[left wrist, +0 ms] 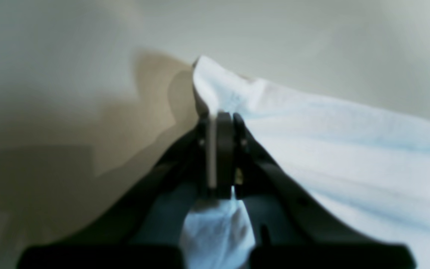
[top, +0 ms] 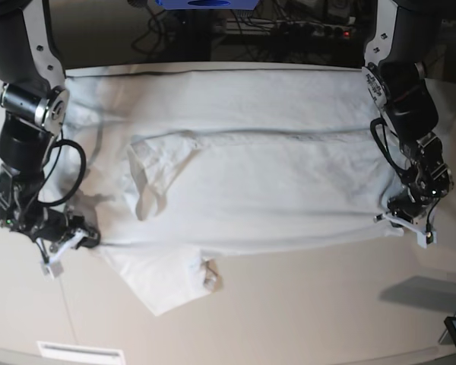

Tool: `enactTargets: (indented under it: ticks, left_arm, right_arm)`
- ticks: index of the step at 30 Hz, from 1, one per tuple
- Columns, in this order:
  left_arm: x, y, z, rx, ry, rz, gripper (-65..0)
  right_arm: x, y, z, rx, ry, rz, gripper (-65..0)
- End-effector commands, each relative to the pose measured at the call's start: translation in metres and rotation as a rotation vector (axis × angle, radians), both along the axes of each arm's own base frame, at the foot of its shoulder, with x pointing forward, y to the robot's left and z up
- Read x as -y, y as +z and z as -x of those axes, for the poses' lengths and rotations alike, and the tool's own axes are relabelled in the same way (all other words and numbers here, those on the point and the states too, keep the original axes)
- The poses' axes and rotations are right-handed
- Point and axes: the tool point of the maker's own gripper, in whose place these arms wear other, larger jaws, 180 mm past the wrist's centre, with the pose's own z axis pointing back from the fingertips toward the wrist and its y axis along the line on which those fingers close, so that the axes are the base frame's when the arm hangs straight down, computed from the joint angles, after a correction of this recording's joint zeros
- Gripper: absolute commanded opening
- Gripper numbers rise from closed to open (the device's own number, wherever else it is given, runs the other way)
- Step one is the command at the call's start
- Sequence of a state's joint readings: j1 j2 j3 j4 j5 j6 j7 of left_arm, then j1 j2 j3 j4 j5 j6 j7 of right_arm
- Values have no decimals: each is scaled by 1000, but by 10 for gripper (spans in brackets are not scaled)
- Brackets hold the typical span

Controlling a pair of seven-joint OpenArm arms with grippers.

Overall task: Fold the T-shirt properly
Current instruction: 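Lift both side edges and fold the hem half over toward the folded edge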

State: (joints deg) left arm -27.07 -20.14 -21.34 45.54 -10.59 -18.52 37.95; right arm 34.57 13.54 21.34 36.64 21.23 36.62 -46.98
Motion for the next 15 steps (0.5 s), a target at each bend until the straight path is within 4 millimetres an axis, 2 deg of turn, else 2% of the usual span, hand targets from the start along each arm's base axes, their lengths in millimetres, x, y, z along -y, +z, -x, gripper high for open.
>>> enactTargets:
  ticks: [1,7,12,15]
  left_arm:
    - [-16,22,-6,21,18,-48,-650]
    - [-14,59,-12,61,-8,-115,-650]
    - [-14,70,-9,59,-21,-141,-650]
    - [-3,73,-10,49,-102,-147,-650]
  right_arm:
    - [14,35,-25,105,-31,10,-650]
    - [14,38,-28,114,-31,10,-650]
    - [10,43,-27,143,16,8,-650]
    - [11,43,-27,143,16,10,-650]
